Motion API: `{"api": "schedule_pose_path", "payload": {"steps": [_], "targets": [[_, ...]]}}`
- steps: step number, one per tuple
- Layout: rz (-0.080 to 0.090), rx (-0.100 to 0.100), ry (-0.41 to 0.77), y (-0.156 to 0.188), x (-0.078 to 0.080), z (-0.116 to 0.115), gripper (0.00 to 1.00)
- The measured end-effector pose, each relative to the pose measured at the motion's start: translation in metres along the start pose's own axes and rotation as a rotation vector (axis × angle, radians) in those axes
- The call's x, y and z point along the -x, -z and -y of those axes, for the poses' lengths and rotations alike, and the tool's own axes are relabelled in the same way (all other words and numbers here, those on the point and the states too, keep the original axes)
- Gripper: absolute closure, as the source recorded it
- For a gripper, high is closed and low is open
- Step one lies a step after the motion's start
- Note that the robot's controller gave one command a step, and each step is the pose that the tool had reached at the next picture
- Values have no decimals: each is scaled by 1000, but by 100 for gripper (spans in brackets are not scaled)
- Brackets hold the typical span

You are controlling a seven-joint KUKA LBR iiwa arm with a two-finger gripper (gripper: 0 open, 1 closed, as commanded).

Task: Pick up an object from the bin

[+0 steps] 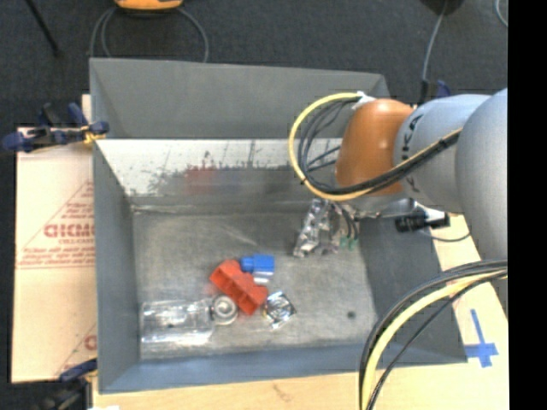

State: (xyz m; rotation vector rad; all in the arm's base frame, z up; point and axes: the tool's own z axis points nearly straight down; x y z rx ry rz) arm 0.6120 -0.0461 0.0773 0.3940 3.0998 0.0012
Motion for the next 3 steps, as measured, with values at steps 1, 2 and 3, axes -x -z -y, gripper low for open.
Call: {"api": "schedule_pose_path", "payload": {"steps": [1,2,3], "targets": [[-4,0,-56,76,7,-7,100],[-15,-2,-131,34,14,-26,100],[-5,-2,304,200,-2,-1,100]]}}
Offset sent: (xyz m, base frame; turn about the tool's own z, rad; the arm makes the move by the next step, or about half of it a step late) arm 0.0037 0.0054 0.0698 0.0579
